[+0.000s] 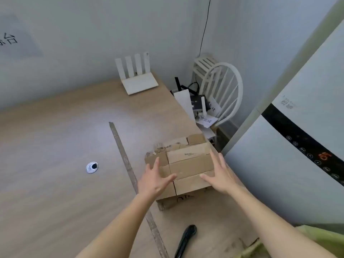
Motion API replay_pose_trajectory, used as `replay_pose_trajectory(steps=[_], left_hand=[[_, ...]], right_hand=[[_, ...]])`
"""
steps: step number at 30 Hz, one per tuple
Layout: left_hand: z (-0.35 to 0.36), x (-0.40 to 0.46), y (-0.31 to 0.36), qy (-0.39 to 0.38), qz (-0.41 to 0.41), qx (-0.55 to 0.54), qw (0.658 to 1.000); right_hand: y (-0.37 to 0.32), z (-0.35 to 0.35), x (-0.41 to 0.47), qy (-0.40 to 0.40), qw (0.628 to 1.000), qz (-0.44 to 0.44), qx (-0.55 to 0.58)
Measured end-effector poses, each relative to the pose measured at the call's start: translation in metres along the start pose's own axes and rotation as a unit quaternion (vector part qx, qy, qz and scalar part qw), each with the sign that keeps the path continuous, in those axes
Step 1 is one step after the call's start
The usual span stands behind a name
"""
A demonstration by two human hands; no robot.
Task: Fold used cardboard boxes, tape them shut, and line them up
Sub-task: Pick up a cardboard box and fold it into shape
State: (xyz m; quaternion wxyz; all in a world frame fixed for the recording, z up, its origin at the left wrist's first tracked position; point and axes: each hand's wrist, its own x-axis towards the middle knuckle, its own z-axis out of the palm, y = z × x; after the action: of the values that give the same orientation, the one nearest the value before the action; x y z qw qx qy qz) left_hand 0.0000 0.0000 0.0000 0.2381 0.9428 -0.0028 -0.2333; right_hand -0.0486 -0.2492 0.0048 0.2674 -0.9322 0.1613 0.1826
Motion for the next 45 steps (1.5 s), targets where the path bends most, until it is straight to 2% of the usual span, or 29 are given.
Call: replay_pose_trajectory(steps=[4, 10, 18, 21, 29, 36, 45], left_hand=[[0.023, 0.016, -0.002, -0.023, -0.055, -0.05, 0.997], [0.041, 0.028, -0.004, -0.006, -0.087, -0.123, 0.989], [0.035, 0.014, -0.013, 0.025, -0.084, -0.194, 0.977], [0.016, -0.003, -0.018, 0.029, -0.07, -0.226, 0.971], [-0.057, -0.053, -0.041, 0.109, -0.001, -0.282, 0.953], [-0.107, -0.131, -0.108, 0.158, 0.051, -0.34, 0.926], [-0.123, -0.279, -0.226, 0.192, 0.1, -0.391, 0.895]], right_hand=[[0.014, 0.018, 0.014, -0.014, 0.998, 0.005, 0.067], [0.018, 0.034, 0.019, 0.015, 0.996, -0.02, 0.085], [0.003, 0.03, 0.006, 0.048, 0.992, -0.026, 0.113], [-0.011, 0.021, -0.005, 0.056, 0.99, -0.048, 0.119], [-0.082, -0.001, -0.045, 0.082, 0.981, -0.111, 0.132], [-0.152, 0.014, -0.109, 0.056, 0.976, -0.128, 0.169], [-0.227, 0.083, -0.234, 0.022, 0.963, -0.165, 0.213]])
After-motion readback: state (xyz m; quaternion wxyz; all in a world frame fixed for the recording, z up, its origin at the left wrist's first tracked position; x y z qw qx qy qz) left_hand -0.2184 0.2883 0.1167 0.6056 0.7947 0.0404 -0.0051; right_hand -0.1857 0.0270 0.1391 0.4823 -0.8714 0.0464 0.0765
